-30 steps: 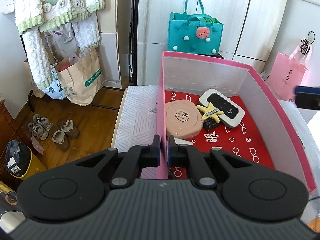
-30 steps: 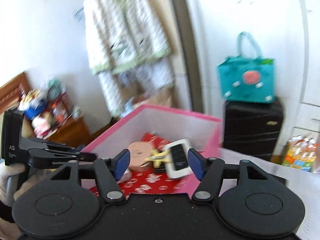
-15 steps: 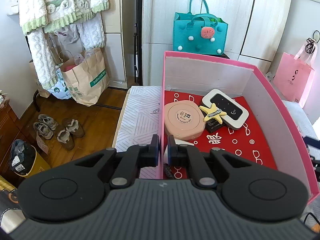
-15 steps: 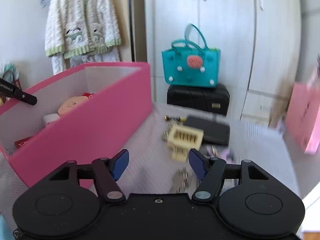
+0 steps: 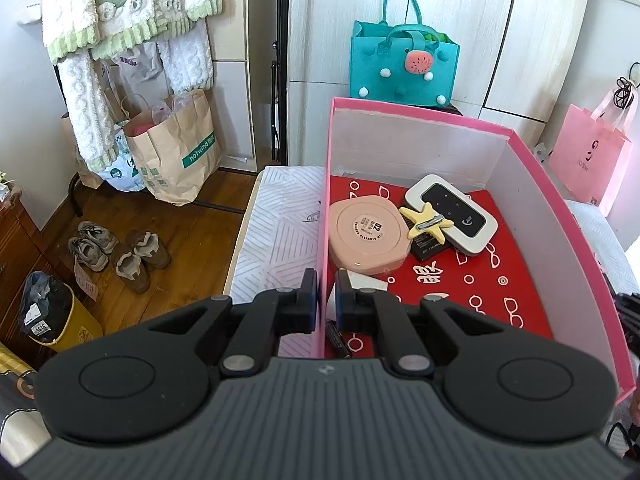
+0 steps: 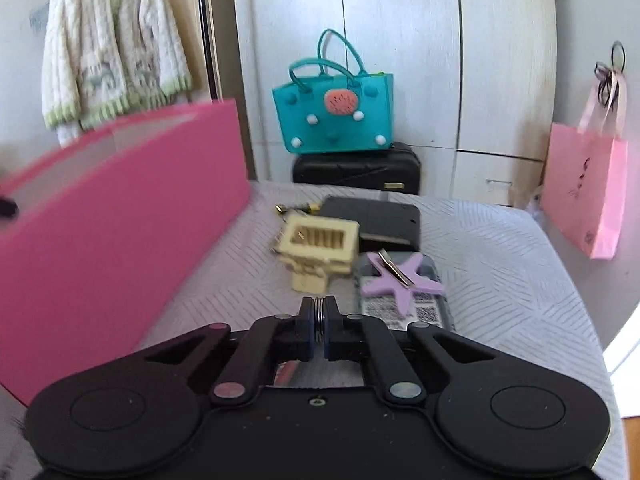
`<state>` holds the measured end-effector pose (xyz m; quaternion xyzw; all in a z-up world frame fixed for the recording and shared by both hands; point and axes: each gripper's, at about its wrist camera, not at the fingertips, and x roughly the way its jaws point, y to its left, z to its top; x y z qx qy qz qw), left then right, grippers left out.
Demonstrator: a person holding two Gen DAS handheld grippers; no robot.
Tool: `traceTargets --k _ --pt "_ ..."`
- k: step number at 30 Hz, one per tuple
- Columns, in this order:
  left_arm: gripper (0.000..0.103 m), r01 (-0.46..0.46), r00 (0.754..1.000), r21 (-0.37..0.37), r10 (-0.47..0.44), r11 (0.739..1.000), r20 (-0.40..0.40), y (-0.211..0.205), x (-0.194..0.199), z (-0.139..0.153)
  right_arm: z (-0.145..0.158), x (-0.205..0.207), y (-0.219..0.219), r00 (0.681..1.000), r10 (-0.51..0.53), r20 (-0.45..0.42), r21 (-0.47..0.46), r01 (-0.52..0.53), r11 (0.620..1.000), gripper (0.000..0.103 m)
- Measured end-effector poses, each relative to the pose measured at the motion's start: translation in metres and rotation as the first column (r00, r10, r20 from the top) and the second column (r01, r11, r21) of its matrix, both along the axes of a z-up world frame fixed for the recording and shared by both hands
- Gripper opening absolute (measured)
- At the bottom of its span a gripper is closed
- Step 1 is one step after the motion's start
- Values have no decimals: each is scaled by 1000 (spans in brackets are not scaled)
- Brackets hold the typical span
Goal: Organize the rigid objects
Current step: 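Return the right tool to the keys and grasp them, then carry the keys into the pink box and open the right tool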
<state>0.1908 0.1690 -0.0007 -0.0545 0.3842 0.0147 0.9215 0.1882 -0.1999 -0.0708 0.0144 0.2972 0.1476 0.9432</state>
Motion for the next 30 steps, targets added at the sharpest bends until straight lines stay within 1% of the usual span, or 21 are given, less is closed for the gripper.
traceTargets --k 1,6,9,13,15,20,25,27,30 --pt "7 -1 1000 0 1 1000 1 0 0 0 4 -1 -2 1000 5 1 33 -5 999 6" --pt "5 1 1000 4 -2 1000 11 1 -1 -2 21 -7 -1 999 45 16 125 -47 991 6" --pt "4 -2 1000 -9 3 1000 10 3 -2 -3 26 -11 5 997 81 16 169 -82 982 6" --pt "4 3 1000 3 -3 1000 8 2 -2 -3 39 -13 16 992 125 31 206 -129 970 6" --pt "4 13 1000 8 -13 1000 1 2 0 -2 49 -14 21 989 143 43 213 -149 966 6" --pt "5 42 999 20 -42 999 -10 1 3 0 83 -15 32 980 168 104 195 -185 963 6" --pt "6 68 998 69 -68 995 -3 -6 0 0 115 -17 41 970 175 168 164 -203 965 6" --pt "6 75 997 83 -75 994 -2 -8 -2 0 125 -17 45 963 195 186 161 -226 961 6" --pt "6 75 997 78 -75 994 -10 -7 -2 1 133 -17 53 950 244 195 175 -278 944 6"
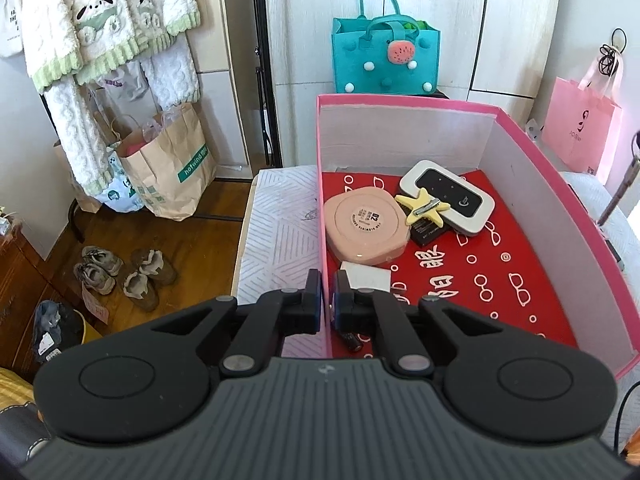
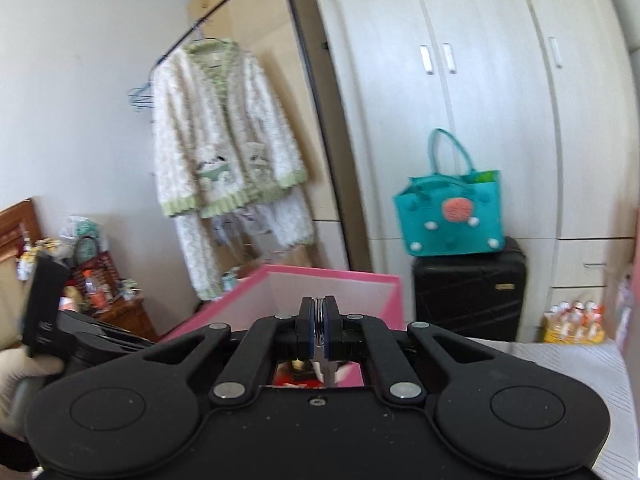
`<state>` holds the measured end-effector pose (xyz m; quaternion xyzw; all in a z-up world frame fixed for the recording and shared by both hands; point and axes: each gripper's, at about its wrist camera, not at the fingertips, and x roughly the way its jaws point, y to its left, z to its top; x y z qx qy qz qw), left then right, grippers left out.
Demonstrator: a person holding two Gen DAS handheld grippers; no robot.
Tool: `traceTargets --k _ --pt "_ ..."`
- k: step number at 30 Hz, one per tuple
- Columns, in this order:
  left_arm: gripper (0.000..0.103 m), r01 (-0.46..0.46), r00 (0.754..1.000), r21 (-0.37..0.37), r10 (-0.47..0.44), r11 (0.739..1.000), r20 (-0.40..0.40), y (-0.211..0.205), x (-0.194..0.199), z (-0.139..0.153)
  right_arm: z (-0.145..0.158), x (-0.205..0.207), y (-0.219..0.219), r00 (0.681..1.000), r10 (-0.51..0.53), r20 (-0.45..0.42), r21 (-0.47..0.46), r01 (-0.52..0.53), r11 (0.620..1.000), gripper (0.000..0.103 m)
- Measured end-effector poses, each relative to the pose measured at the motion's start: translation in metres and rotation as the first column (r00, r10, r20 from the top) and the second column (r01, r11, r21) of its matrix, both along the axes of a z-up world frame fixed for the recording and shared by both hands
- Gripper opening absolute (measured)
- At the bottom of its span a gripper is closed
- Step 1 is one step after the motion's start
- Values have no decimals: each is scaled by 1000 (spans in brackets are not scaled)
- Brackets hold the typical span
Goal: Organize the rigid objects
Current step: 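Carry the keys into the pink box and open the right tool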
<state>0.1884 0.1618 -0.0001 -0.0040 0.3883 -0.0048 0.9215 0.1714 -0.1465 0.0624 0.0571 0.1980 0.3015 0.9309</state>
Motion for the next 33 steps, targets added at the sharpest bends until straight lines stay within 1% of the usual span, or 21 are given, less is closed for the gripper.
traceTargets --k 6,8,11,16,19,21,22,23,24,26,29,33 --pt "6 4 1000 23 -4 1000 -4 -3 -2 -2 -8 2 25 995 89 -38 7 -89 996 6" --pt "6 5 1000 17 -4 1000 -7 -1 -2 -2 -15 5 34 991 117 -61 4 -117 993 6" --pt "6 9 1000 8 -9 1000 -8 0 -2 0 -24 13 50 984 148 -99 -16 -150 989 6" --pt "7 16 1000 14 -16 1000 -7 0 -3 0 -41 35 74 966 191 -173 -59 -204 977 6" --pt "7 18 1000 18 -18 1000 -7 -1 -3 -1 -47 49 85 955 204 -216 -88 -227 970 6" --pt "7 21 1000 24 -21 999 -9 -3 -3 -1 -51 57 89 948 204 -246 -87 -231 969 7" --pt "7 23 1000 27 -22 999 -11 -4 -2 0 -53 61 89 942 205 -266 -74 -232 970 8" --pt "7 23 1000 31 -23 999 -12 -5 -2 0 -54 62 86 937 209 -280 -44 -230 972 11" --pt "7 25 1000 33 -24 999 -14 -6 -2 0 -53 64 80 934 214 -285 3 -223 975 11" --pt "7 26 1000 34 -26 999 -15 -6 -2 0 -50 63 70 931 225 -287 63 -216 974 11" --pt "7 27 1000 30 -26 999 -17 -6 -2 1 -44 56 55 946 186 -264 73 -173 982 12" --pt "7 28 999 30 -27 999 -18 -5 -2 1 -36 42 33 957 142 -254 81 -125 989 13"
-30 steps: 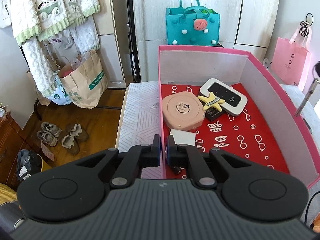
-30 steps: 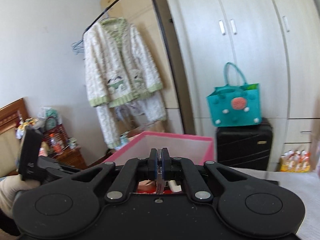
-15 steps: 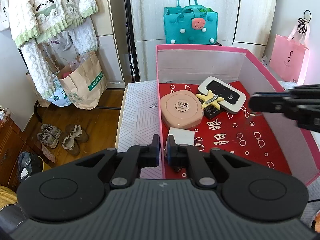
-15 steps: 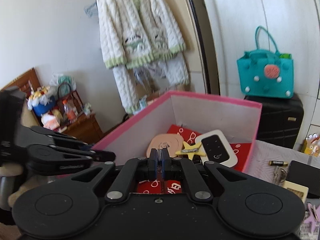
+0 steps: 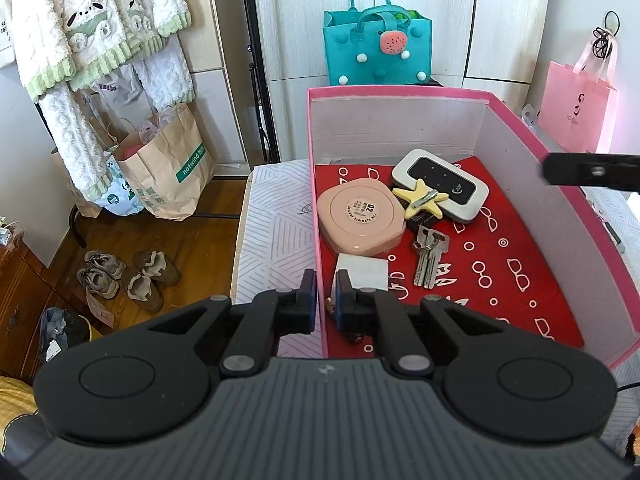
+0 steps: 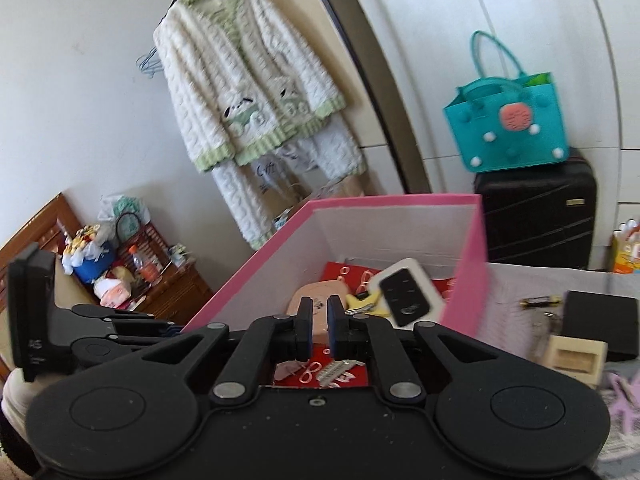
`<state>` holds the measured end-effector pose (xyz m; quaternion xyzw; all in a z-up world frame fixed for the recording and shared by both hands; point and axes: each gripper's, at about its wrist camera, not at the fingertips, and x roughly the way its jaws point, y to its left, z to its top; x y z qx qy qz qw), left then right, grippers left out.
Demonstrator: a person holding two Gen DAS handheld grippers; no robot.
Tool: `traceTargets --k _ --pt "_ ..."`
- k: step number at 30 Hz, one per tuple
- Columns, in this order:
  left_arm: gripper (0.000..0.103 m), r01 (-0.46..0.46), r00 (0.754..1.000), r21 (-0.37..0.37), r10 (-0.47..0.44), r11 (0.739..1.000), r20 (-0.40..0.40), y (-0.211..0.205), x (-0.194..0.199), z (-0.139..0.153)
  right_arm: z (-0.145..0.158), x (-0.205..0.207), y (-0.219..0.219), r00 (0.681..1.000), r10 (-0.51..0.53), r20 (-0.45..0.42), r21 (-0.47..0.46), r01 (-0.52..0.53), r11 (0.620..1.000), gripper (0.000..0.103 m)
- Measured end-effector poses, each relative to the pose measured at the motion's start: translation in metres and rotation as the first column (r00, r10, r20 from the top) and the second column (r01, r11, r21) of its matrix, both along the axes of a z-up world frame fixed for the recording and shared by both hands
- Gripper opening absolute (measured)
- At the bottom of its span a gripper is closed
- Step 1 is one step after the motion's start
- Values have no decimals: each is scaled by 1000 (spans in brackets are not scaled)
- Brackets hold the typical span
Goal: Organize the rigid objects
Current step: 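Carry the keys into the pink box and open the right tool, then move the right tool to the purple star clip and grasp it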
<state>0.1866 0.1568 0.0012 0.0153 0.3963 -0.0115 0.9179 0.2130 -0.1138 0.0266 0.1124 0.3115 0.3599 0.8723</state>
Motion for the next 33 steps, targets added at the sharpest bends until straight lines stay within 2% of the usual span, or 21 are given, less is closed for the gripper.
traceTargets --k 6,11,24,28,33 --pt "9 5 1000 13 -5 1000 -5 -2 1 0 9 -19 -31 996 -82 43 -22 83 996 22" --pt "12 15 1000 34 -14 999 -13 -6 2 0 2 -32 -53 980 -180 83 -122 189 974 26" --pt "20 11 1000 63 -10 998 -24 -15 4 1 -26 -47 -115 943 -331 27 -135 332 934 41" --pt "20 9 1000 61 -8 998 -25 -15 5 1 -39 -48 -123 924 -380 38 -205 379 902 44" --pt "20 -3 1000 54 4 999 -16 -14 2 1 -55 -49 -125 904 -413 111 -334 426 841 53"
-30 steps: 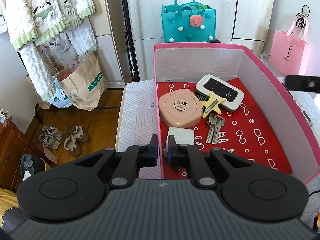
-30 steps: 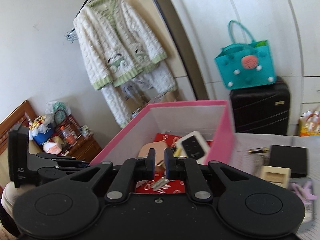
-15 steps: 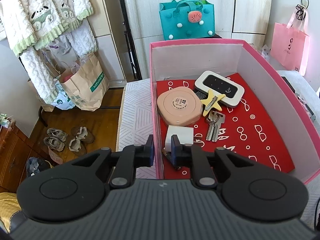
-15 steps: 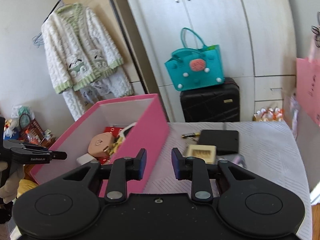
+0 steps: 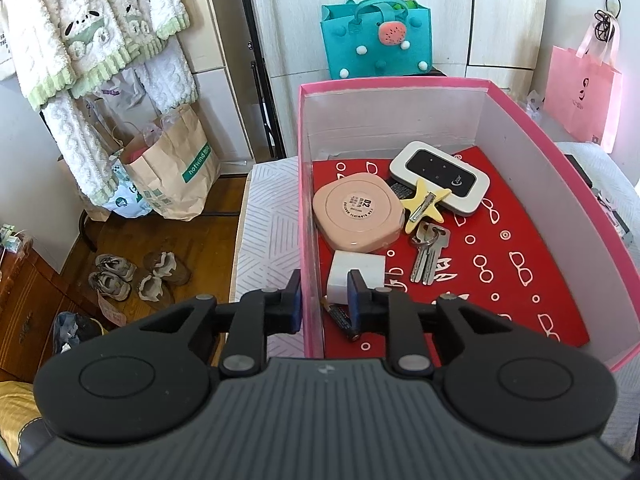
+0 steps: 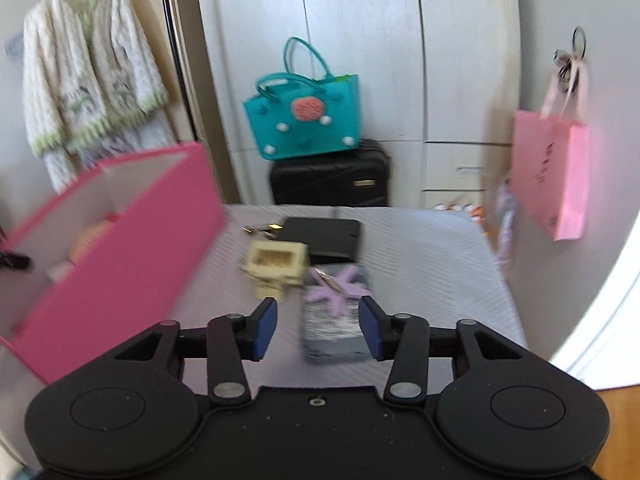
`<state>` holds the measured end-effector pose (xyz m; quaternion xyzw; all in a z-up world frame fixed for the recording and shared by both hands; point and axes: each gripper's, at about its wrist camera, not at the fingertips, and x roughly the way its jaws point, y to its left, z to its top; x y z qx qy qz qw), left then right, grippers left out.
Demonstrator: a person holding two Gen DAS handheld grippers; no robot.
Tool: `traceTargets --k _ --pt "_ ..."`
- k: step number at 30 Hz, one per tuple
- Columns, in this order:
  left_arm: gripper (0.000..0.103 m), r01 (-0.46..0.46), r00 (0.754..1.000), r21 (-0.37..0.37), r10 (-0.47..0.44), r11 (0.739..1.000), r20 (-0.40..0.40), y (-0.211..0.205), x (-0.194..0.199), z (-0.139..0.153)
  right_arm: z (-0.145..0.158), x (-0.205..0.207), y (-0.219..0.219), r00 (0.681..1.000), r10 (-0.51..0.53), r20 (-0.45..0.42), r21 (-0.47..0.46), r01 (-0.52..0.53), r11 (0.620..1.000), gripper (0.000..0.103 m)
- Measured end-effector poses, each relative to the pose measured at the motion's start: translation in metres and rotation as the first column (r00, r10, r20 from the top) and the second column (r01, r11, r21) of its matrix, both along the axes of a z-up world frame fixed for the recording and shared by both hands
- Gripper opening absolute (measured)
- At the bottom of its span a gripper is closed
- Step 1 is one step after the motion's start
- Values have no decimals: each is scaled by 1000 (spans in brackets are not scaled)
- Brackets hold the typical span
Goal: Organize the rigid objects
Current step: 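Move the right tool to the purple star clip and grasp it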
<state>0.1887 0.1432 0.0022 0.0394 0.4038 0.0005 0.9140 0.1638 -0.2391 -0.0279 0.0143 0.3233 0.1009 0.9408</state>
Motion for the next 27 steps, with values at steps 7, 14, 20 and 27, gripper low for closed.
traceTargets --k 7,14,20,27 --pt "11 -17 1000 4 17 1000 13 5 -1 -1 -15 7 -10 1000 -5 -22 0 5 1000 63" --pt "5 -36 999 3 36 999 36 10 -3 0 -29 26 -8 999 21 -24 -6 -21 1000 67" --pt "3 -36 999 0 36 999 41 10 -3 0 -30 52 -12 998 44 -33 71 -42 997 67" --pt "3 -36 999 -3 36 999 40 9 -3 0 -39 70 1 997 61 -37 51 -59 997 55"
